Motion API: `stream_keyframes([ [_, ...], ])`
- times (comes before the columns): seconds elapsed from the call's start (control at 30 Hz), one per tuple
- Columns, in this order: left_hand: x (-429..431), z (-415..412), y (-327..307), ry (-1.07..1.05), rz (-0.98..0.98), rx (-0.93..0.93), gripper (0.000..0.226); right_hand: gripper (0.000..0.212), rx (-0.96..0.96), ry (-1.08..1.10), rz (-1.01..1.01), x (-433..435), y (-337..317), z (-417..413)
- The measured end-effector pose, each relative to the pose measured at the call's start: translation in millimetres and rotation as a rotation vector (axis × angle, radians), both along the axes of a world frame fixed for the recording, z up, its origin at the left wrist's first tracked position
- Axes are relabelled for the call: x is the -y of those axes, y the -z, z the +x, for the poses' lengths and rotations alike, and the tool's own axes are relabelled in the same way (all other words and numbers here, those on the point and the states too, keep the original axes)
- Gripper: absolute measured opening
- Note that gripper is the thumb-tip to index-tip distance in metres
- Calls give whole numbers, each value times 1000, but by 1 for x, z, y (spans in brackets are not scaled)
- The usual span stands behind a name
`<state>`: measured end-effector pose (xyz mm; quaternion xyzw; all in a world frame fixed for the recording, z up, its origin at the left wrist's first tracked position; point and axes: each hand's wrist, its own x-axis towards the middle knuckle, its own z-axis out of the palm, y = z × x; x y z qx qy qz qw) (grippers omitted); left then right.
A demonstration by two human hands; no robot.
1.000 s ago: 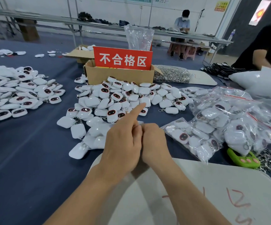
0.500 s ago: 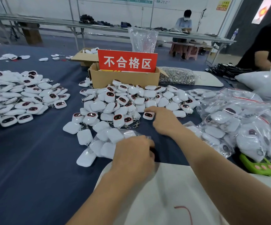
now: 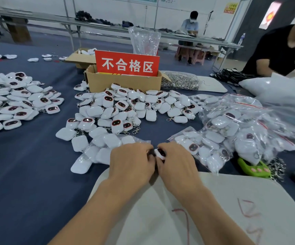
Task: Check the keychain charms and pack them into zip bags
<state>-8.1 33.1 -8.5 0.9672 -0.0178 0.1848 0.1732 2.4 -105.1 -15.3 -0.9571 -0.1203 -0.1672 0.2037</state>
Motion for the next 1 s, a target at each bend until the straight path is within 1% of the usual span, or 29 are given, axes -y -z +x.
stream_keyframes([
  [0.07, 2, -4, -3, 26, -139, 90, 25, 20, -151, 162, 416, 6, 2, -13],
  [0.1, 3, -7, -4, 58, -209, 112, 29, 24, -176, 229, 629, 9, 1, -16],
  [0.13, 5, -10, -6, 102, -251, 113, 32, 26, -169, 267, 777, 11, -1, -18],
  [0.23, 14, -16, -8, 235, -290, 56, 37, 32, -177, 267, 996, 17, -6, -14],
  [0.3, 19, -15, -7, 252, -301, 62, 31, 30, -209, 227, 1065, 17, -10, -11],
  [0.4, 21, -10, -3, 213, -336, 101, 8, 21, -271, 80, 1122, 16, -15, -9],
  [0.47, 17, -7, -2, 182, -456, 135, 0, 15, -318, -25, 1186, 18, -20, -10],
  [0.53, 14, -6, -4, 138, -595, 146, 10, 14, -389, -111, 1298, 21, -24, -11],
  [0.57, 13, -5, -5, 126, -651, 124, 14, 17, -414, -131, 1322, 22, -24, -11],
  [0.7, 15, -1, -3, 147, -817, 3, 22, 21, -430, -96, 1330, 23, -26, -11],
  [0.83, 15, -3, -4, 197, -815, 15, 10, 24, -399, -91, 1301, 22, -26, -11],
  [0.9, 14, -4, -5, 224, -805, 20, 10, 30, -378, -69, 1282, 20, -25, -12],
  [1.0, 13, -6, -4, 245, -726, 9, 9, 36, -338, -18, 1252, 20, -26, -14],
])
